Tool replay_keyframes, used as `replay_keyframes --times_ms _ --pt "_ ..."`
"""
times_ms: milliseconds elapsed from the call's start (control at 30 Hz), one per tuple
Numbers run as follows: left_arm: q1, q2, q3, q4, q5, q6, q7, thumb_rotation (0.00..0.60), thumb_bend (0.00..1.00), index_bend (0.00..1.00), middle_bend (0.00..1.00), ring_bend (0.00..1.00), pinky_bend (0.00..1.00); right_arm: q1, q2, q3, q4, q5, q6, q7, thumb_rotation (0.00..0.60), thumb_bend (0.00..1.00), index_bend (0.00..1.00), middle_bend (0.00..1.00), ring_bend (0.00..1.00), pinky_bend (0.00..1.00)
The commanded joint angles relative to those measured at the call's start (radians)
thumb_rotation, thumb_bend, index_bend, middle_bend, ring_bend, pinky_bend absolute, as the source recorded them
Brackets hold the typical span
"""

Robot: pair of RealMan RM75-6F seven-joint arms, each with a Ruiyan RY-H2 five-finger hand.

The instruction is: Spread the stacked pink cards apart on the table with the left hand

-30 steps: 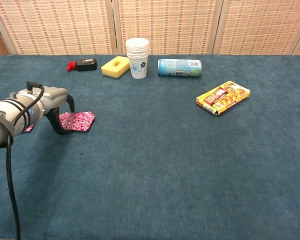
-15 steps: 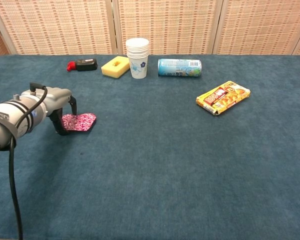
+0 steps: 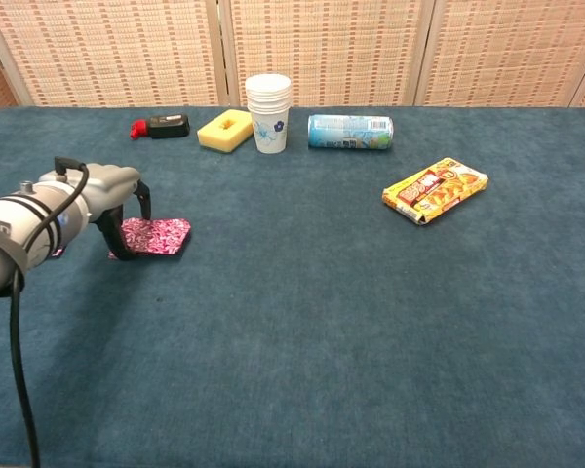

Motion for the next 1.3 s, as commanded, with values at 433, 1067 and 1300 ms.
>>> replay_keyframes --times_ms 433,1067,1300 --pt "0.139 0.208 0.101 -0.241 0.158 0.109 -0.099 0.600 0.30 0.61 1.00 1.00 1.00 0.004 -0.002 0.002 -0.002 0.007 -0.011 -0.012 0.600 0.47 0.67 0.57 0.57 0.84" --pt "0.303 0.247 0.201 -0.267 0.282 0.168 -0.223 0.600 0.30 0.61 1.00 1.00 1.00 0.002 -0.009 0.007 -0.002 0.014 -0.004 -0.017 0.600 0.47 0.67 0.57 0.57 0.84" --pt "0.341 0.244 0.221 -0.261 0.309 0.176 -0.233 0.600 0.30 0.61 1.00 1.00 1.00 0.001 -0.012 0.006 0.000 0.008 0.000 -0.018 0.600 0.47 0.67 0.57 0.57 0.84"
